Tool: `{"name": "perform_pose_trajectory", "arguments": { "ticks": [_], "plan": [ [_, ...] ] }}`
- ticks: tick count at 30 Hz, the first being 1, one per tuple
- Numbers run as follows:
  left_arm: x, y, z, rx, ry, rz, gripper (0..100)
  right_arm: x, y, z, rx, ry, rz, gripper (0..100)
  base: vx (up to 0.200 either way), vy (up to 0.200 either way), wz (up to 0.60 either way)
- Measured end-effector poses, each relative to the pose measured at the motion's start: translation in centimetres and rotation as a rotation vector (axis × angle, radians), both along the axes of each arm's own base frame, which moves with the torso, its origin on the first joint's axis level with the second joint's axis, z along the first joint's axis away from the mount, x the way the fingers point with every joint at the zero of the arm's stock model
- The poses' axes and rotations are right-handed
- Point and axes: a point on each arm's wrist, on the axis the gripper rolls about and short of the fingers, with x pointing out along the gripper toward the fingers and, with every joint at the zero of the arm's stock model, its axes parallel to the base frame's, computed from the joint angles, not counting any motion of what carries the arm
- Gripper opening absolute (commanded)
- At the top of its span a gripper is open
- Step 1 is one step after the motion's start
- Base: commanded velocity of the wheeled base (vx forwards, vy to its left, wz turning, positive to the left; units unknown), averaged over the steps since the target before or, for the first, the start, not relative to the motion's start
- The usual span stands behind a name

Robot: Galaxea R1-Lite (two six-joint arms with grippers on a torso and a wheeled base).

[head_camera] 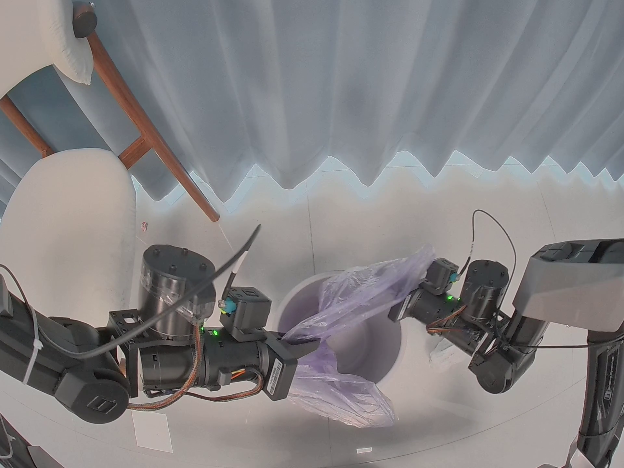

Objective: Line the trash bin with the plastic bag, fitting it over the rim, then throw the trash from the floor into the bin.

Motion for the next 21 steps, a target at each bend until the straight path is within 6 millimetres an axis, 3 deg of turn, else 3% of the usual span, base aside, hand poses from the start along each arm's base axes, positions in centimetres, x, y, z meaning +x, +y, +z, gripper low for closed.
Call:
{"name": "perform_pose_trajectory", "arguments": {
  "ticks": [5,10,16,21],
  "plan": [
    [0.0,0.1,0.0,0.0,-0.002,0.006,0,-2.0,2.8,-0.6,-0.011,0.021,0.098,0,0.0,0.0,0.0],
    [0.1,0.3,0.0,0.001,-0.004,0.014,0,-4.6,4.3,-0.7,-0.03,0.052,0.176,0,0.0,0.0,0.0],
    [0.3,0.4,0.0,-0.003,-0.01,0.024,0,-7.4,4.4,-0.8,-0.01,0.152,0.205,0,0.0,0.0,0.0],
    [0.3,0.5,0.0,-0.003,-0.01,0.027,0,-7.5,3.1,-0.1,0.046,0.196,0.092,0,0.0,0.0,0.0]
  ]
}}
